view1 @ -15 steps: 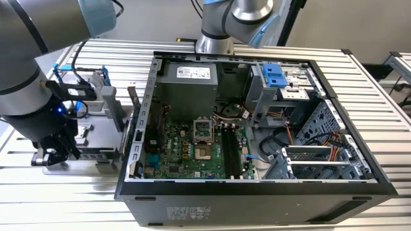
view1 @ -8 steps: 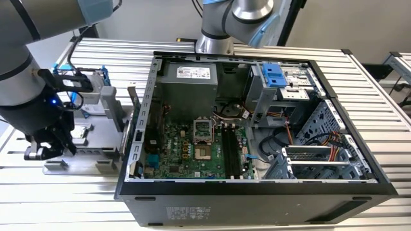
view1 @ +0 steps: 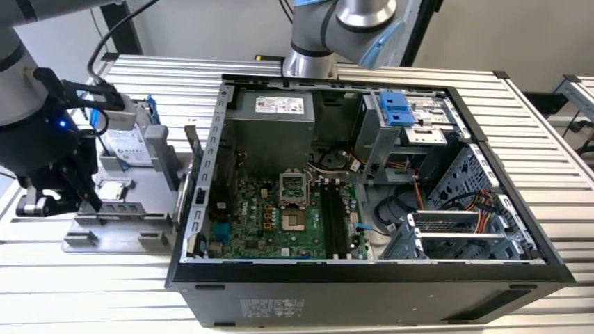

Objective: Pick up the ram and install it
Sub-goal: 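Pick up the ram and move it above insertion slot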

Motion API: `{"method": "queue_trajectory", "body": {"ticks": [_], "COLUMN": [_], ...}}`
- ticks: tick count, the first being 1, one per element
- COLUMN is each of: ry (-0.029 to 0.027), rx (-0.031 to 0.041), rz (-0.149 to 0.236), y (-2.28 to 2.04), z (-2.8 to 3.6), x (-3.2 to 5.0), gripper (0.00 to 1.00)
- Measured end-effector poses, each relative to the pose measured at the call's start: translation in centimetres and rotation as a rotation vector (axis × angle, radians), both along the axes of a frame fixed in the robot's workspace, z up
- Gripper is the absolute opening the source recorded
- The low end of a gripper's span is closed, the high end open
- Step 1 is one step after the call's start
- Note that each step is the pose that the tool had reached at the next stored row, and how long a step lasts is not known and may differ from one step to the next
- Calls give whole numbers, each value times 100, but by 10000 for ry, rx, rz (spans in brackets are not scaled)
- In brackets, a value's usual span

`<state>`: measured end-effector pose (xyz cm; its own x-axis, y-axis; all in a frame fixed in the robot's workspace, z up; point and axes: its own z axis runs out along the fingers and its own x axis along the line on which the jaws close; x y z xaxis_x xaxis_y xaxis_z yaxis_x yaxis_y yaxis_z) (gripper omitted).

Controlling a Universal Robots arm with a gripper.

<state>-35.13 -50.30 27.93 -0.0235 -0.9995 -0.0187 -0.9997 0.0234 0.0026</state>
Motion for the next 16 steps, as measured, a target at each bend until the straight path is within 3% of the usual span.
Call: {"method": "queue_trajectory", "body": {"ticks": [16], "ry": [-1], "rx": [1], "rz": [0], "y": [0], "z": [726], "x": [0], "gripper": [0]}}
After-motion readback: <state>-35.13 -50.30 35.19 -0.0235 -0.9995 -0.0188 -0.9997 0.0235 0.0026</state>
